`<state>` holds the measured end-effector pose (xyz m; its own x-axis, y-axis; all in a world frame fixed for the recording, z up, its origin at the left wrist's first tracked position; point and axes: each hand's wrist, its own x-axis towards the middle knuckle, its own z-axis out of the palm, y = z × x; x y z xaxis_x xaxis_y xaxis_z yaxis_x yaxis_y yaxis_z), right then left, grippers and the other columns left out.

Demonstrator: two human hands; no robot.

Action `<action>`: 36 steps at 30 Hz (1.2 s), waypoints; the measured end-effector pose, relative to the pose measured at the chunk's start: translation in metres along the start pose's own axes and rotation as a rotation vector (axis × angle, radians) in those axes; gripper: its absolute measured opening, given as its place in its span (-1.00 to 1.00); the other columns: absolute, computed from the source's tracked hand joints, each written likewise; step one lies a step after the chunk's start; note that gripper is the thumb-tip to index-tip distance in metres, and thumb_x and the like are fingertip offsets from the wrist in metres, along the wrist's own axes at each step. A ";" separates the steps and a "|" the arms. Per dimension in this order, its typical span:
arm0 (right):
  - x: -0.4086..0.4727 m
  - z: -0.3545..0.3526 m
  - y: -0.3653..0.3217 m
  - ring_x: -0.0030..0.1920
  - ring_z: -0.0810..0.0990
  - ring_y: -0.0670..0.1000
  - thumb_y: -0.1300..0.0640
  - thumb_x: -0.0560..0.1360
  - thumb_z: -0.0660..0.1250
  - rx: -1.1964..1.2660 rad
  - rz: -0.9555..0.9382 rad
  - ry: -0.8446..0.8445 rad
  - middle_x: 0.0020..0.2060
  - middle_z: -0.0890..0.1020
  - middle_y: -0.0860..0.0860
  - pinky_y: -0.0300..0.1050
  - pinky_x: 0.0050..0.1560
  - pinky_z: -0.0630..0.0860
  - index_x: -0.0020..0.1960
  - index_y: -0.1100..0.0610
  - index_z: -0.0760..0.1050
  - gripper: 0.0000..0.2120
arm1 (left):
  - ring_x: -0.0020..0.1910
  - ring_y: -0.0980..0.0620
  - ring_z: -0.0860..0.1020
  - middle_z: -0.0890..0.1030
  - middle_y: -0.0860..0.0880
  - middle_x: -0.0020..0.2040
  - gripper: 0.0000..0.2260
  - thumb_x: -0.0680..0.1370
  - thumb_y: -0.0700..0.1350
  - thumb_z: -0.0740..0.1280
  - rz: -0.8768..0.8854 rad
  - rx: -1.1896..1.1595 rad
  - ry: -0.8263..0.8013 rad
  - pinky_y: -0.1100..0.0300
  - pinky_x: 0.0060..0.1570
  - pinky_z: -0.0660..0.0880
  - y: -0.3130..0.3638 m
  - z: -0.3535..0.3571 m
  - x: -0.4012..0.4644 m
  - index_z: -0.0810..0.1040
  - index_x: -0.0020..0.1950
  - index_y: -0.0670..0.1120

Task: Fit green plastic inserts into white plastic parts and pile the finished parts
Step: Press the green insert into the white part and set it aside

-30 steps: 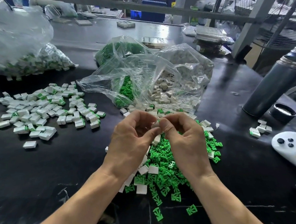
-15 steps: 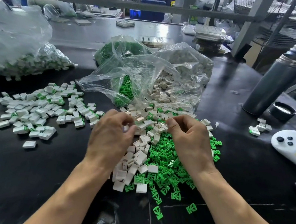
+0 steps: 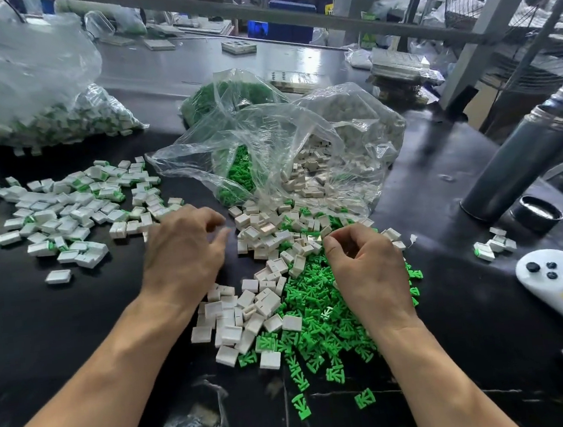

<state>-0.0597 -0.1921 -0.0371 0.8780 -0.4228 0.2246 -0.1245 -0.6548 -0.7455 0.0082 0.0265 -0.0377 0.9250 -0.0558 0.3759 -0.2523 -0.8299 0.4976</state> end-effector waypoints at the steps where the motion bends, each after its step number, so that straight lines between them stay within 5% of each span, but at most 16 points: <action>1: 0.000 -0.001 -0.001 -0.17 0.60 -0.07 -0.06 0.59 0.40 -0.040 -0.008 -0.001 -0.19 0.67 -0.14 -0.09 -0.11 0.53 -0.03 -0.04 0.64 -0.89 | -0.01 0.00 0.57 0.63 0.01 -0.03 -0.80 0.56 0.02 0.45 -0.001 -0.024 -0.049 -0.14 0.17 0.53 0.003 0.002 -0.003 0.66 0.13 -0.02; 6: 0.004 -0.010 0.000 -0.05 0.56 -0.05 -0.06 0.58 0.39 -0.199 0.006 -0.017 -0.05 0.62 -0.15 -0.14 -0.03 0.41 0.00 -0.10 0.65 -0.92 | 0.07 -0.03 0.54 0.58 0.02 0.01 -0.69 0.50 0.21 0.46 -0.069 -0.002 -0.195 -0.09 0.24 0.48 0.006 0.009 -0.007 0.65 0.11 0.05; 18: 0.005 -0.006 0.000 0.12 0.48 -0.03 -0.16 0.55 0.44 -0.344 -0.013 -0.178 0.01 0.52 -0.13 -0.11 0.13 0.37 0.07 -0.18 0.65 -0.86 | -0.01 0.04 0.58 0.61 0.06 -0.02 -0.77 0.51 0.09 0.50 -0.066 -0.067 -0.145 -0.03 0.17 0.55 0.015 0.005 -0.010 0.63 0.07 0.02; 23: 0.006 -0.001 -0.002 0.11 0.47 -0.02 -0.15 0.55 0.44 -0.413 -0.040 -0.166 -0.01 0.49 -0.10 -0.11 0.14 0.39 0.12 -0.19 0.64 -0.84 | -0.24 0.29 0.57 0.58 0.19 -0.15 -0.80 0.54 -0.02 0.50 -0.064 -0.223 -0.096 0.47 -0.29 0.45 0.015 0.003 -0.011 0.55 0.11 0.06; 26: 0.006 0.003 -0.002 0.07 0.42 -0.05 -0.17 0.54 0.44 -0.434 -0.053 -0.167 -0.04 0.45 -0.12 -0.11 0.14 0.39 0.11 -0.18 0.64 -0.83 | -0.14 0.46 0.54 0.59 0.17 -0.15 -0.77 0.55 -0.10 0.48 -0.054 -0.328 -0.098 0.55 -0.31 0.44 0.016 0.005 -0.011 0.53 0.14 0.07; 36: 0.004 0.008 -0.003 -0.03 0.49 -0.05 -0.06 0.52 0.50 -0.381 -0.122 -0.065 -0.11 0.52 -0.13 -0.14 0.01 0.33 -0.06 -0.08 0.52 -0.83 | -0.30 0.31 0.55 0.60 0.14 -0.18 -0.81 0.58 -0.17 0.43 -0.046 -0.489 -0.151 0.40 -0.33 0.48 0.024 0.005 -0.015 0.60 0.13 0.09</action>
<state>-0.0516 -0.1869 -0.0395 0.9226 -0.2953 0.2481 -0.1695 -0.8883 -0.4268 -0.0108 0.0046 -0.0351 0.9598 -0.1354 0.2458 -0.2806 -0.4785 0.8321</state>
